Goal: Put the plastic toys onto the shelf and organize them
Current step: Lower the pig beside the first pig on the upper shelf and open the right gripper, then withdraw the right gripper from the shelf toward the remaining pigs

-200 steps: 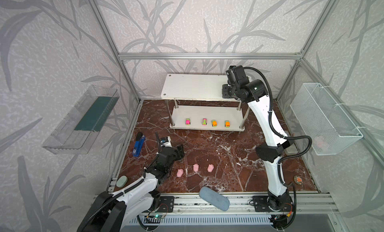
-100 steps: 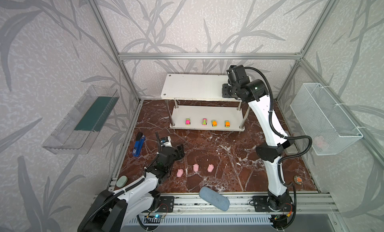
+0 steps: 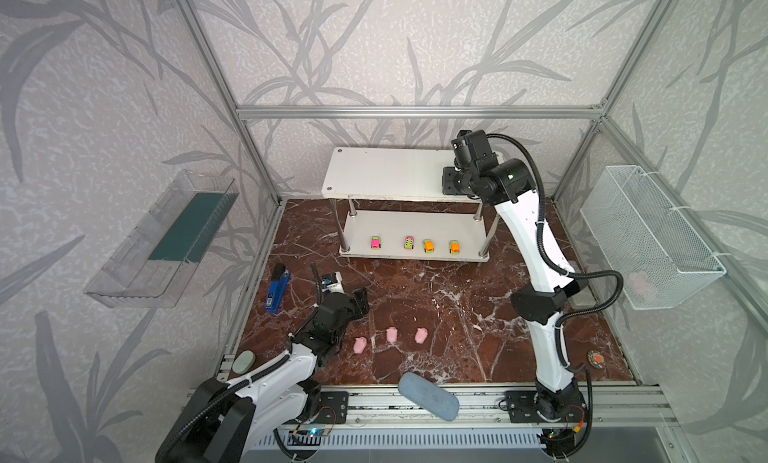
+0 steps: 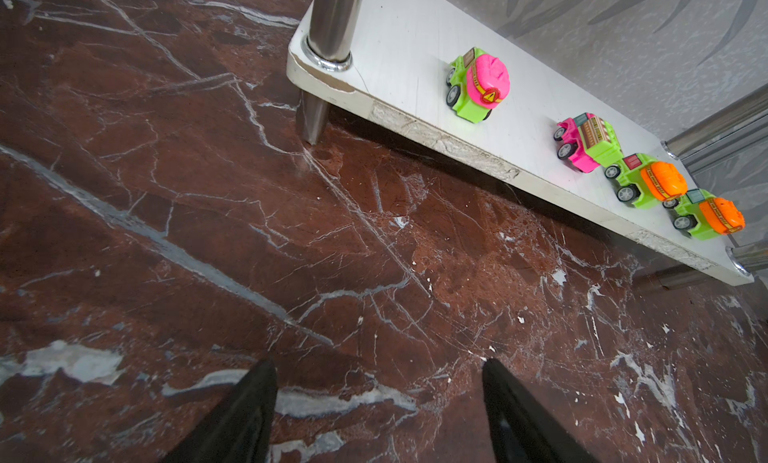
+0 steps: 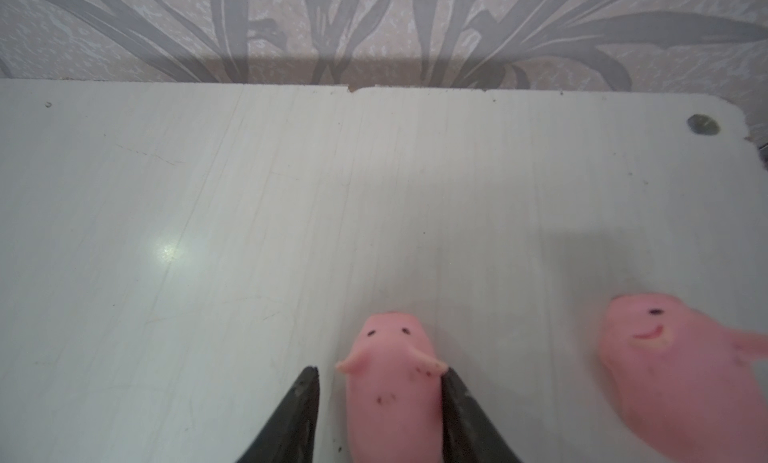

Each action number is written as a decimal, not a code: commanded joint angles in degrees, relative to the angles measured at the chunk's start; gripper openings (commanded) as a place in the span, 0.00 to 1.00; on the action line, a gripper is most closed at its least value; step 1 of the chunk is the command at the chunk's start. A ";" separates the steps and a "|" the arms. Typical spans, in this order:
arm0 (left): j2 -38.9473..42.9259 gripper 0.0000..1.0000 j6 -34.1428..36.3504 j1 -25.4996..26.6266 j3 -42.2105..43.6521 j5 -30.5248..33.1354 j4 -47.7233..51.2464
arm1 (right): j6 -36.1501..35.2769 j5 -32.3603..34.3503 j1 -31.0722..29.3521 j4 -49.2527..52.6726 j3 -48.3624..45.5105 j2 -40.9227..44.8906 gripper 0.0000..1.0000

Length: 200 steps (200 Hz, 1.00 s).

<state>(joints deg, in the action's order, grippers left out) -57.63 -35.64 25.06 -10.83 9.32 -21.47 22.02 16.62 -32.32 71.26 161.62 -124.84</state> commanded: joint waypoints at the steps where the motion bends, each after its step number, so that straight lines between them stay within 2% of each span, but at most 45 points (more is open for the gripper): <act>1: 0.32 0.76 -0.44 -0.26 0.29 0.30 -0.75 | -0.30 0.87 0.04 -1.08 0.19 1.59 0.48; 95: 0.24 0.76 -0.35 -0.25 0.04 0.30 -0.53 | -2.84 1.82 1.40 -5.02 0.36 6.02 0.54; 136: 0.39 0.76 -0.12 -0.23 -0.04 0.53 -0.17 | -5.73 1.41 0.74 -6.88 -3.55 11.93 0.54; 156: 0.73 0.76 0.12 -0.19 -0.07 0.53 0.11 | -9.37 3.07 -2.04 -9.94 -11.08 17.96 0.54; 168: 0.98 0.76 0.26 -0.25 -0.13 0.57 0.46 | -11.91 5.63 -4.76 -13.64 -18.86 23.16 0.54; 185: 1.45 0.76 0.45 -0.24 -0.28 0.57 1.03 | -15.97 10.70 -9.44 -23.30 -35.39 33.70 0.55; 200: 1.80 0.76 0.57 -0.34 -0.42 0.72 1.60 | -16.54 11.89 -12.37 -31.04 -50.32 43.31 0.55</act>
<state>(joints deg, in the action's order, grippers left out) -56.99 -35.55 25.06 -10.83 9.32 -20.95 10.50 23.70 -40.62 53.45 126.48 -92.92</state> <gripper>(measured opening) 0.762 0.550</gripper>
